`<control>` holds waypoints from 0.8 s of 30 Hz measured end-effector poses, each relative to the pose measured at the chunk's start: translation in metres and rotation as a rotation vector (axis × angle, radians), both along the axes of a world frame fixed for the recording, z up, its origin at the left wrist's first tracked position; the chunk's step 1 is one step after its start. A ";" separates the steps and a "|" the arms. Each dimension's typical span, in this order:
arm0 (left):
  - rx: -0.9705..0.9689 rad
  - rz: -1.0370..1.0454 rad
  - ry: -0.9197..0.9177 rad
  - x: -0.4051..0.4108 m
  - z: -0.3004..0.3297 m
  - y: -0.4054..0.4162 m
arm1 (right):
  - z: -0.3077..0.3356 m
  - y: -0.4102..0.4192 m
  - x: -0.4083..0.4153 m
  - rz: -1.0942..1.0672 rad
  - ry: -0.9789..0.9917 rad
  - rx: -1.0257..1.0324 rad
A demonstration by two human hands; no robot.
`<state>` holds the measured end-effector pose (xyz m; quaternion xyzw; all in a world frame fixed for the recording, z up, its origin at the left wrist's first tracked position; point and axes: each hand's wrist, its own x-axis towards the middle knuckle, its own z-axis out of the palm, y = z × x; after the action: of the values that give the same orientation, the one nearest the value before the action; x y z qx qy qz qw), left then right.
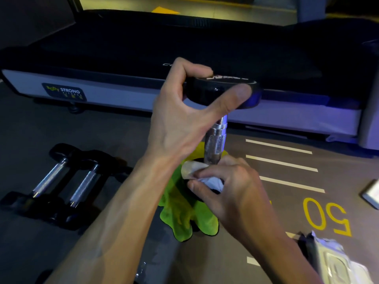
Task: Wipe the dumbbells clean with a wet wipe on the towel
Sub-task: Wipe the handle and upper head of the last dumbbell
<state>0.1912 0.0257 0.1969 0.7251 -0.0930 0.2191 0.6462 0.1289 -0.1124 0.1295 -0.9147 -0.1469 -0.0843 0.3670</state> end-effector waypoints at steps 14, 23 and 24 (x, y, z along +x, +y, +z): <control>-0.016 -0.169 0.079 0.005 0.010 0.005 | -0.001 -0.046 0.020 0.008 0.278 0.278; 0.057 -0.204 0.110 0.009 0.019 0.014 | 0.001 -0.031 0.020 0.113 0.213 0.235; 0.055 -0.182 0.110 0.008 0.017 0.015 | 0.001 -0.031 0.021 0.126 0.204 0.219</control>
<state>0.1993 0.0411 0.2136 0.7421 -0.1287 0.1171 0.6474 0.1500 -0.1433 0.1303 -0.8620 -0.1558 0.0167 0.4821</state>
